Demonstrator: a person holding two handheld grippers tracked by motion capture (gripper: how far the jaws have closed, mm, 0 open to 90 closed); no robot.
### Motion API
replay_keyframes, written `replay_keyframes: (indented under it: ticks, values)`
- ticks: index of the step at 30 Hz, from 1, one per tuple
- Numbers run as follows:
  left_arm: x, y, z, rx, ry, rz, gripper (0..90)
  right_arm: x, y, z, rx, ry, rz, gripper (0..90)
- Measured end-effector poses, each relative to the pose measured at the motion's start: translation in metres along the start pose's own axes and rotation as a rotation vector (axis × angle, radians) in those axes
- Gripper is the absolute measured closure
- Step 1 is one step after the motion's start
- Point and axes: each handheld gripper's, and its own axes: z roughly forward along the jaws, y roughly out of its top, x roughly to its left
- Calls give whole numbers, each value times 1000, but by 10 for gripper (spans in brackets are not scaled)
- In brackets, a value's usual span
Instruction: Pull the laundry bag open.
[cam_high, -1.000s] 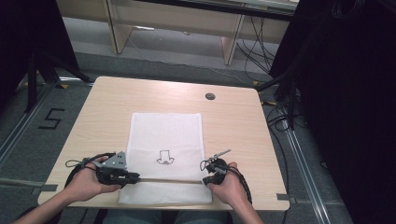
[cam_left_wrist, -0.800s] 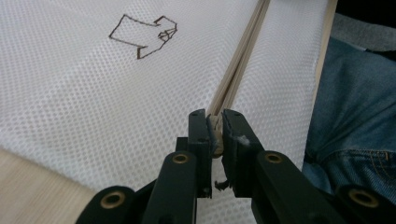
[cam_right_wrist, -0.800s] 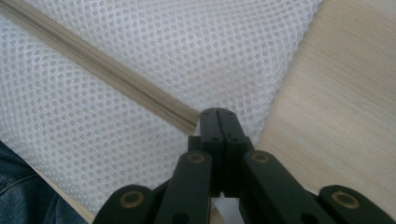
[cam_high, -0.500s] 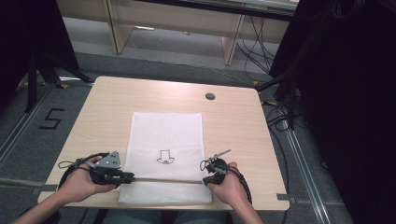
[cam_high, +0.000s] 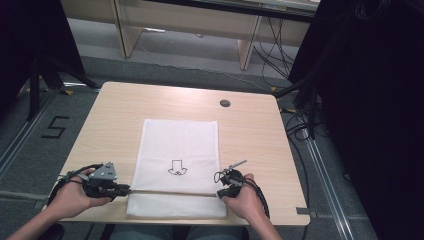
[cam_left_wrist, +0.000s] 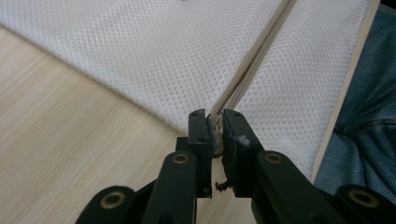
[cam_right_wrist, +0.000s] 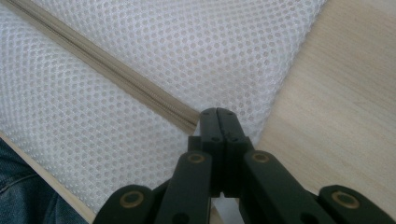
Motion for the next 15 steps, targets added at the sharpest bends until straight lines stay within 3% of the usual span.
replay_keyframes:
  ticks: [1,2,5,8,10,11,15]
  values:
    - [-1,-1,0,-15,-7,-36,820,0,0,0,0,0,0,900]
    - [2,-1,-1,1,-1,-3,820,0,0,0,0,0,-2,900]
    - [0,-3,0,-6,-9,-50,820,-1,0,0,-4,4,-16,900]
    - [3,-3,-2,30,11,-3,820,-1,0,0,-4,5,-17,900]
    - [3,-3,-2,30,10,-6,820,-1,0,0,-1,3,-5,900]
    - [2,-4,0,28,5,-30,820,-1,0,0,-3,6,-11,900]
    - [3,-4,0,38,9,-8,820,-1,0,0,-1,4,-5,900]
